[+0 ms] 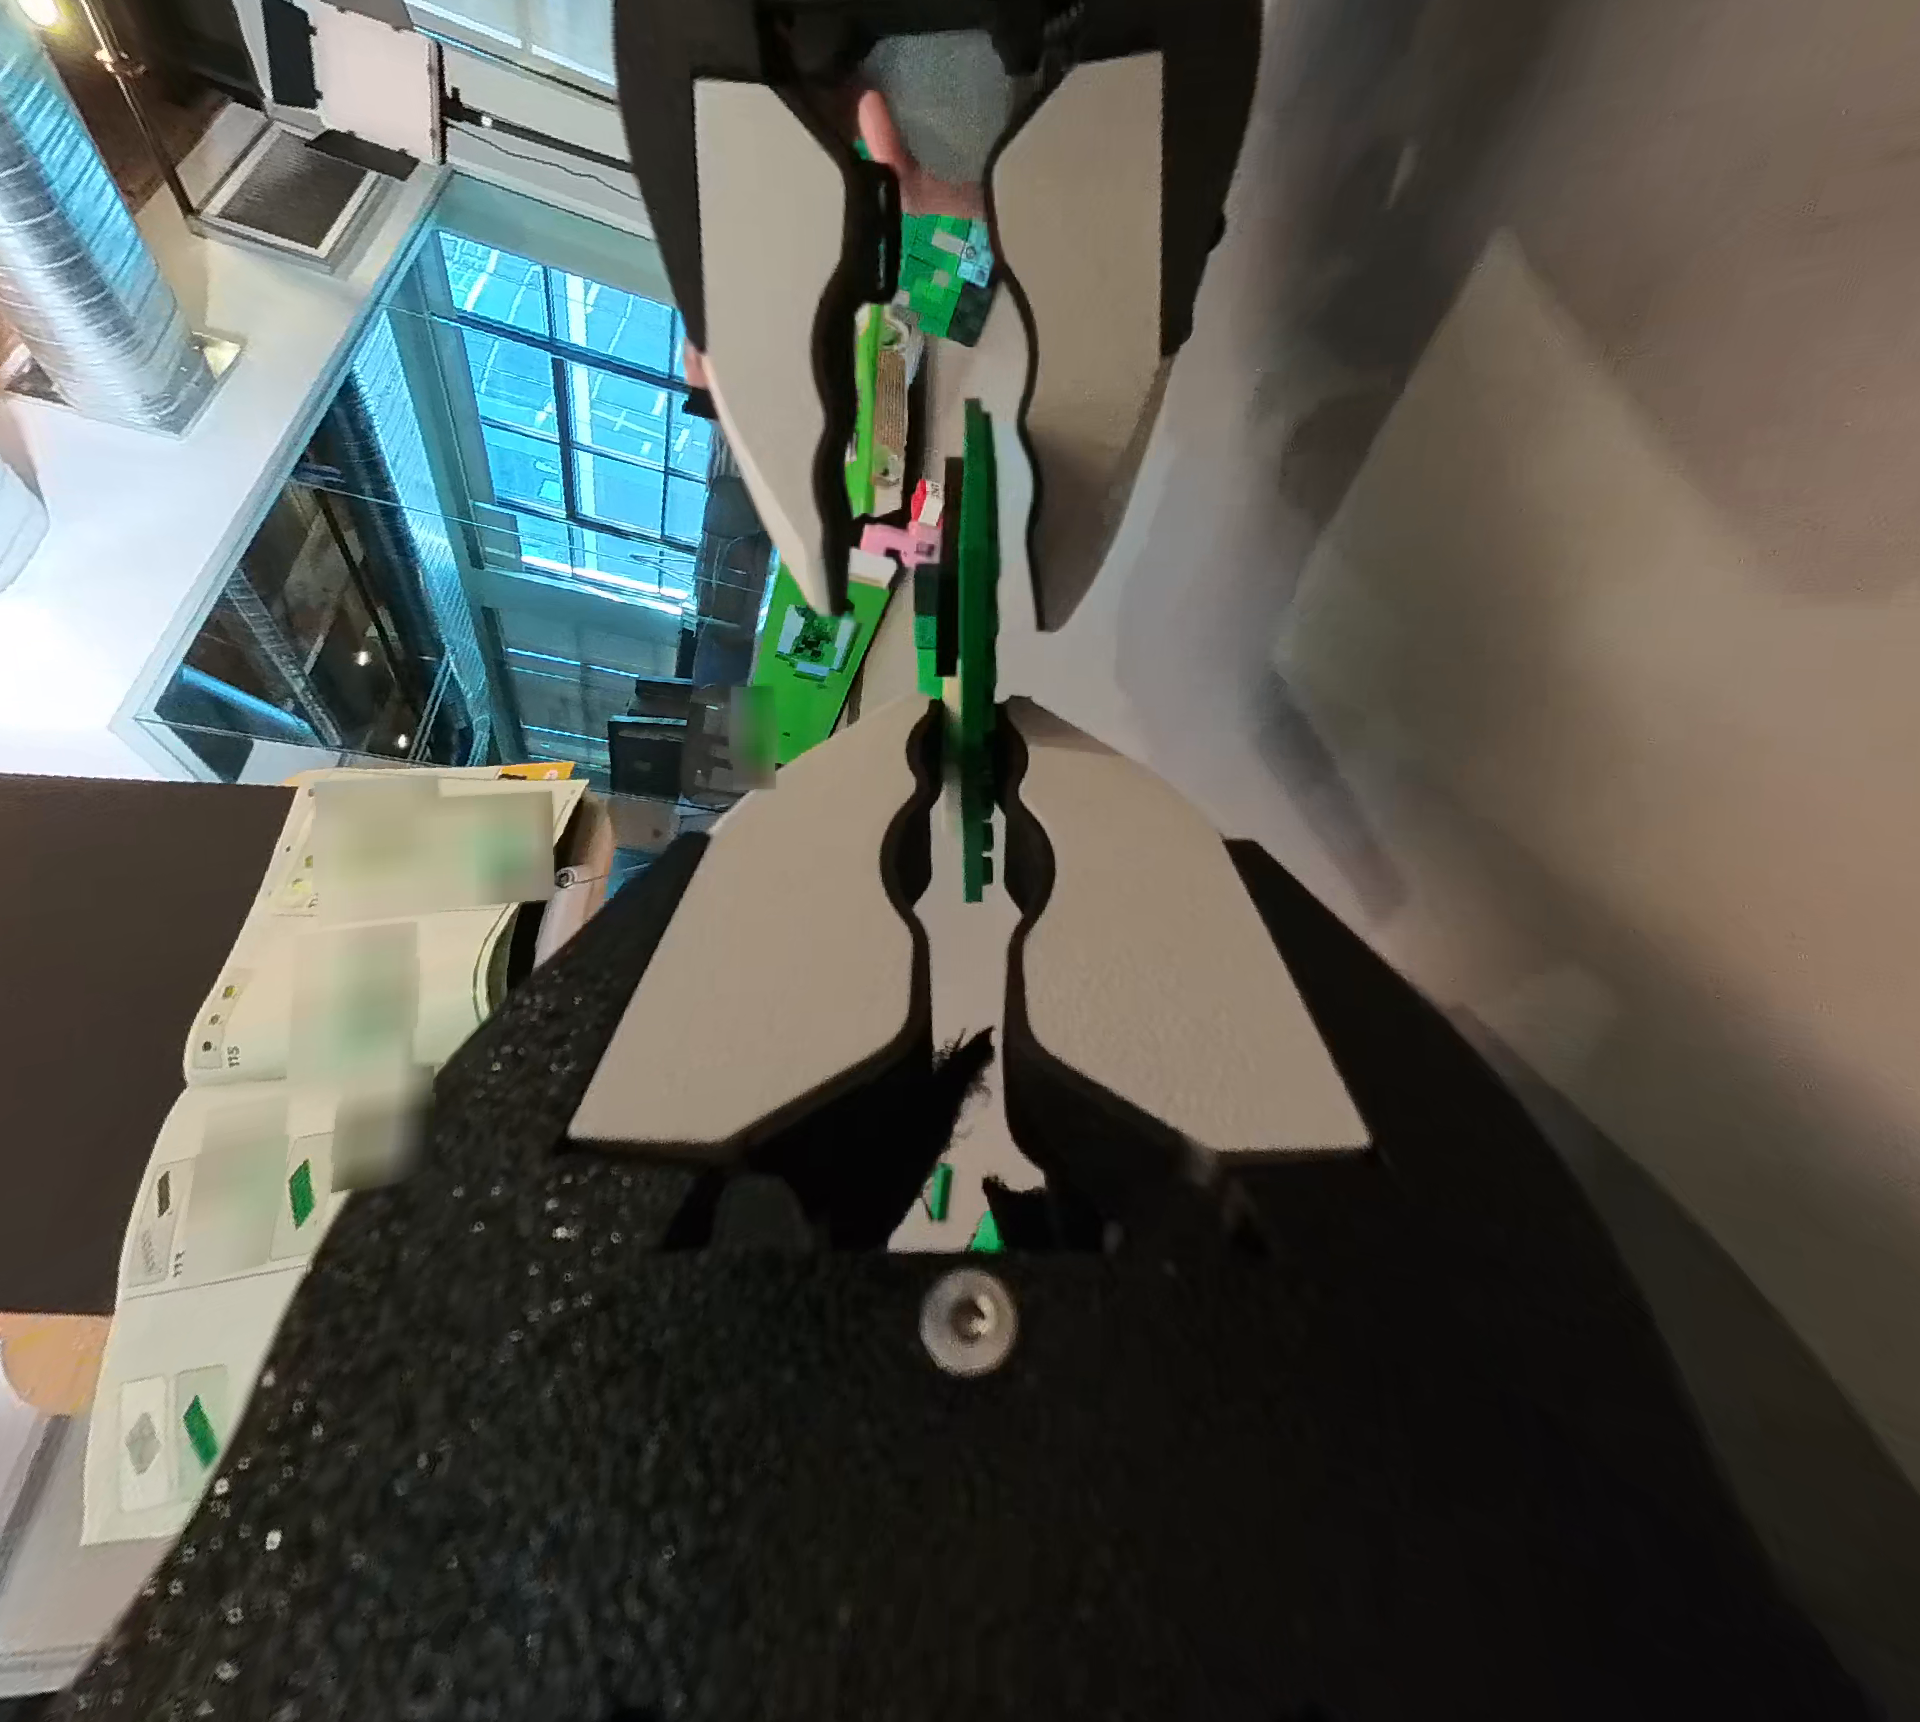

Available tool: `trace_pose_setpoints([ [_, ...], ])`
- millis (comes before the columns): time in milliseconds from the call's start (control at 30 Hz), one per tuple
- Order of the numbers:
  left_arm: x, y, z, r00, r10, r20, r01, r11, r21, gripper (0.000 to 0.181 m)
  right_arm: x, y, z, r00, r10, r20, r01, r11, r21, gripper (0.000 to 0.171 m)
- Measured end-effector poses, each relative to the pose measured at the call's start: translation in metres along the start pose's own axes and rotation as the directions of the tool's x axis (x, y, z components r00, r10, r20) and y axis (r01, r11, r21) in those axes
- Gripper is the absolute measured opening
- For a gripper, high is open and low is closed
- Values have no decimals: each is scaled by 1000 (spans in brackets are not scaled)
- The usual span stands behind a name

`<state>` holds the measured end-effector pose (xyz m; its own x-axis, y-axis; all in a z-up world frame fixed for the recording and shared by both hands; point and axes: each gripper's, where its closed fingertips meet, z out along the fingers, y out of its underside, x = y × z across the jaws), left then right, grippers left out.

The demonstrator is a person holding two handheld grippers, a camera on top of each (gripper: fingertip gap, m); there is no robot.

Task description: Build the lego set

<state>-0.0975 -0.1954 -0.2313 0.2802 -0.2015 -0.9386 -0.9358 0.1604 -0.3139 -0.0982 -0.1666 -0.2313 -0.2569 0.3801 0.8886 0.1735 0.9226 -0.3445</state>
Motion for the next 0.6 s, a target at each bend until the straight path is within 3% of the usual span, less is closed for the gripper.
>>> trace_pose_setpoints([
  [267,-6,8,1,999,15,49,-13,999,-42,8,-3,18,3,997,-42,-69,43,999,2,45],
  [333,-10,11,0,996,22,81,-17,998,-59,8,1,42,9,980,192,-57,-193,981,-7,43],
  [433,-12,14,0,994,37,101,-30,997,-73,8,46,68,7,847,509,-154,-498,861,106,39],
  [533,-11,14,2,992,69,102,-60,995,-83,8,85,71,12,694,704,-152,-630,696,344,25],
  [600,-8,12,3,992,84,91,-77,994,-81,8,104,77,29,612,777,-146,-680,612,404,25],
])
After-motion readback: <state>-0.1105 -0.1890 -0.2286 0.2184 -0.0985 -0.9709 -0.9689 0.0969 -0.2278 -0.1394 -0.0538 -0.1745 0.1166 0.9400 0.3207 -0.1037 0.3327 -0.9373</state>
